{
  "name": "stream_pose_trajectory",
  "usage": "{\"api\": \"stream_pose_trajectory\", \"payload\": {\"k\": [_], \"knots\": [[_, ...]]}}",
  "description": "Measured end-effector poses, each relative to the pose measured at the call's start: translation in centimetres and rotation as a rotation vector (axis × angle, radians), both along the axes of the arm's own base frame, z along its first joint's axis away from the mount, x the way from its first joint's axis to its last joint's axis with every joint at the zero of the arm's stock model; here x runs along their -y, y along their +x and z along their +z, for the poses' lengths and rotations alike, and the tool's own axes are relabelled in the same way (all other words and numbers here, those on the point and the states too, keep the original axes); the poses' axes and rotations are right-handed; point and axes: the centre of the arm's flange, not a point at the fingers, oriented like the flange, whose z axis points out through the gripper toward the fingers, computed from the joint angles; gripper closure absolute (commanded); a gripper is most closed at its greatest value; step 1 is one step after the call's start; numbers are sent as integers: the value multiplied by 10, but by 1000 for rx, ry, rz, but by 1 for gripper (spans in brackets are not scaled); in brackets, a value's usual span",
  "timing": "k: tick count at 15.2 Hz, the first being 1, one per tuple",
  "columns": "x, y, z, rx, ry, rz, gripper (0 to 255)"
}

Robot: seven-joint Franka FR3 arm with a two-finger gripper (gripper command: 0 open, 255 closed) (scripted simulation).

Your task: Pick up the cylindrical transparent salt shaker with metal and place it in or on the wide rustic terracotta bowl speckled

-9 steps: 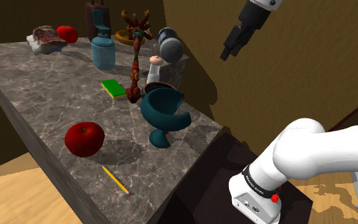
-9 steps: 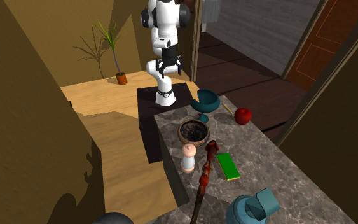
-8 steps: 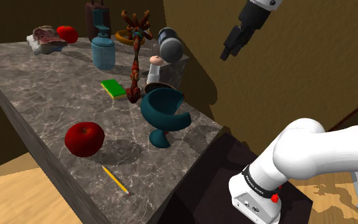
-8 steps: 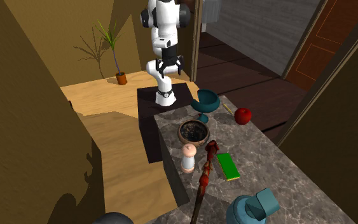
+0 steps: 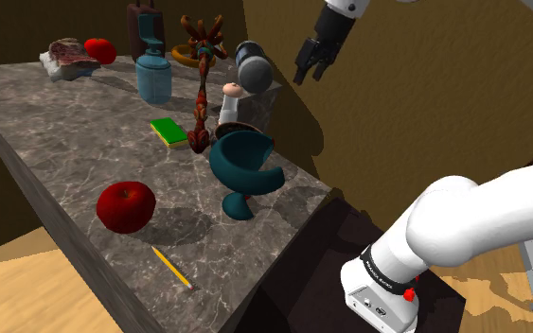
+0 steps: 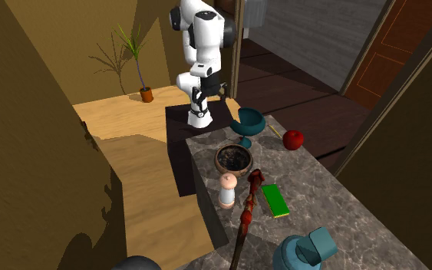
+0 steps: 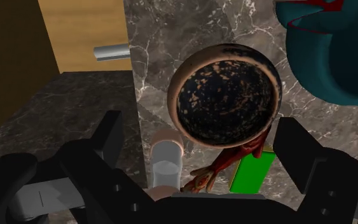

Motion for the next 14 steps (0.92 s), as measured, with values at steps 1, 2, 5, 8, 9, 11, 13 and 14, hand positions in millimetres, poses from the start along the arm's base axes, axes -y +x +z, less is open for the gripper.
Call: {"api": "stream_pose_trajectory", "payload": {"k": [1, 2, 5, 8, 9, 11, 13, 14], "knots": [[-3, 13, -6, -3, 0, -5, 0], [-4, 23, -12, -5, 0, -9, 0], [-2, 60, -24, -11, 1, -22, 0], [-6, 99, -40, -18, 2, -34, 0], [-7, 113, -43, -20, 2, -38, 0], [-7, 139, -54, -24, 2, -47, 0], [-7, 164, -62, -28, 3, -55, 0], [-9, 174, -67, -31, 3, -60, 0]]}}
